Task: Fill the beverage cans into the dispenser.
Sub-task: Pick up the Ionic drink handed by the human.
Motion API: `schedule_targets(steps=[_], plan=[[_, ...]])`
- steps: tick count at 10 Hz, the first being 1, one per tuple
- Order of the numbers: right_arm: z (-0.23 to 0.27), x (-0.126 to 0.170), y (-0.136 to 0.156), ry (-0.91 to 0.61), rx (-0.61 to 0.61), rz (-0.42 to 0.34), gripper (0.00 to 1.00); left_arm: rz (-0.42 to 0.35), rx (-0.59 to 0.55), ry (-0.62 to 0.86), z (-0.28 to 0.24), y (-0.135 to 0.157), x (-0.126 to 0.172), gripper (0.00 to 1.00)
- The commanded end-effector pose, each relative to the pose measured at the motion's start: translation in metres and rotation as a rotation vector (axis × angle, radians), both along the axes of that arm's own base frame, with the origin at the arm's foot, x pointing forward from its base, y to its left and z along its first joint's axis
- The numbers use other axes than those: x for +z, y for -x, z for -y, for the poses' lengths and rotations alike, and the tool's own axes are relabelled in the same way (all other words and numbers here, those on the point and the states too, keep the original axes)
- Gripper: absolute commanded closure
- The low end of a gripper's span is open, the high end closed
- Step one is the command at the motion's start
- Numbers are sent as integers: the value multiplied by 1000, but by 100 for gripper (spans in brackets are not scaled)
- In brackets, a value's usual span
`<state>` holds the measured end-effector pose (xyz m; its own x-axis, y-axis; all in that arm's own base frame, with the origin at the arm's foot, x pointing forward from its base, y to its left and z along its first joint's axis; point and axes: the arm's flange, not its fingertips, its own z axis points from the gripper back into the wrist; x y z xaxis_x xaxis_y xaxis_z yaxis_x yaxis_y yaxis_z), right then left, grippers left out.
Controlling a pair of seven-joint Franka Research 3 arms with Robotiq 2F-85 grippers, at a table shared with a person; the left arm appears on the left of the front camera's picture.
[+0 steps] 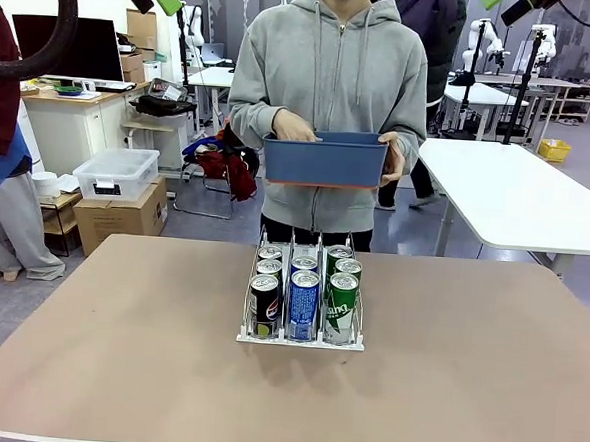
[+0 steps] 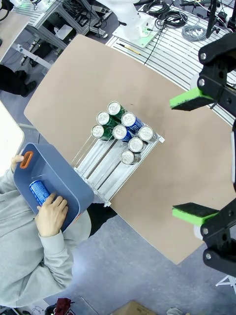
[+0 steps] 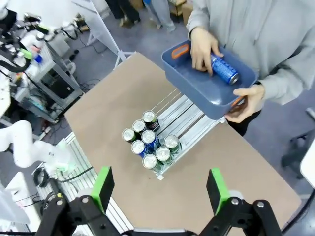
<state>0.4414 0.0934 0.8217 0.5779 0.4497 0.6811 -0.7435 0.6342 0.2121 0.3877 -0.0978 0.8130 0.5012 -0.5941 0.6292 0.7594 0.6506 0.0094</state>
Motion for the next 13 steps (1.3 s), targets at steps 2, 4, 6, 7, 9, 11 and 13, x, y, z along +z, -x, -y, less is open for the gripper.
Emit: schedule_targets(steps=[2,4,6,7,9,11,13], plan=[[-1,8,-7,76,25,41,0,-6,-14,17,-2,2,-1,0],[-2,6,-6,23,14,19,0,-6,-14,17,-2,2,-1,0],[-2,6,-6,23,14,19,0,-6,-14,17,-2,2,-1,0],[-2,6,-6,23,14,19,0,-6,-14,17,-2,2,-1,0],[-2,6,-6,23,14,19,0,-6,-14,17,-2,2,-1,0],[-2,6,-6,23,14,19,0,-6,-14,17,-2,2,-1,0],[-2,6,-6,23,14,19,0,-6,-14,17,-2,2,-1,0]])
